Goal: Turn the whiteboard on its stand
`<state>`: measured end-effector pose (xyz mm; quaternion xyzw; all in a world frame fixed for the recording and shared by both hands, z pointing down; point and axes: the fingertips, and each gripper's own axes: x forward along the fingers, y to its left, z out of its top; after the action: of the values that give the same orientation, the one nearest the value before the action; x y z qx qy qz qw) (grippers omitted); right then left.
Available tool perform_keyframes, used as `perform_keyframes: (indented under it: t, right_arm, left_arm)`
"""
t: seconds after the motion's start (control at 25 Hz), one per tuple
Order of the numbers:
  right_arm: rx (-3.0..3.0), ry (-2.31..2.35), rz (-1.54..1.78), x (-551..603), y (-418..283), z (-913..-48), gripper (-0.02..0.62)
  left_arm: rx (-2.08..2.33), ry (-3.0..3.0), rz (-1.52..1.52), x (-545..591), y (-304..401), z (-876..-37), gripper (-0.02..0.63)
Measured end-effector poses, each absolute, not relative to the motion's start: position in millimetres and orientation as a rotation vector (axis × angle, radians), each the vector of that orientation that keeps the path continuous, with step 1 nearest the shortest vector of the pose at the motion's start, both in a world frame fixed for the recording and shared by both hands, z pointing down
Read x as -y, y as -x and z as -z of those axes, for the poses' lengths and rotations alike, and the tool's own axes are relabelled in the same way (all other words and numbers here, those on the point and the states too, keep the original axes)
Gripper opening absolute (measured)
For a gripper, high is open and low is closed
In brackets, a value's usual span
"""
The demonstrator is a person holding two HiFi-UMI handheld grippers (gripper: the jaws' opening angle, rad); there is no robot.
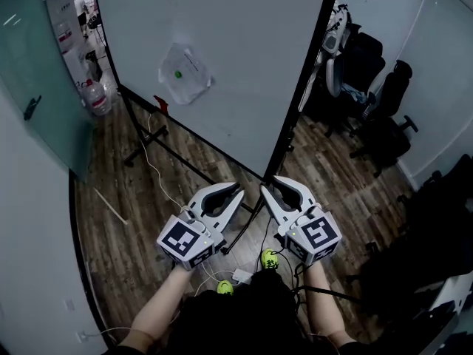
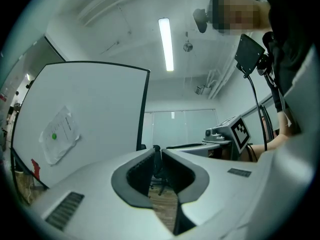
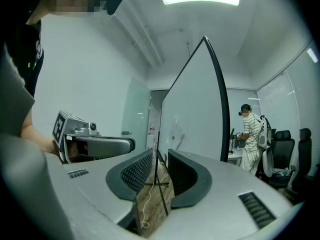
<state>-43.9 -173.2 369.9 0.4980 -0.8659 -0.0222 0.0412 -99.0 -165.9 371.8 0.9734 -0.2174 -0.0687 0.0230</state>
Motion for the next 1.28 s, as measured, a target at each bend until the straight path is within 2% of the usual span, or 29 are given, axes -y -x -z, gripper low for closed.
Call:
perform_keyframes:
  t: [0.44, 0.8, 0.84, 1.28]
  right_arm:
    - [2.627, -1.542, 0.135, 237.6, 4.0, -356.1, 0.207]
    - [2.641, -1.501, 0.123, 284.8, -37.4, -345.6, 0.247]
    - [2.643, -1.501, 0.12, 289.5, -40.7, -345.3, 0.282]
    - [2.61, -1.515, 0.097, 331.6, -66.3, -347.4, 0.313]
  left_arm:
    - [0.779, -3.01, 0.203, 217.0, 74.2, -363.9, 0.052]
    - [0.82, -2.985, 0.225, 252.7, 30.2, -361.6, 0.071]
    - [0.827, -2.983, 0.223, 255.8, 26.6, -361.4, 0.071]
    - [0.909, -2.955, 0.195, 284.8, 11.0, -364.3, 0.089]
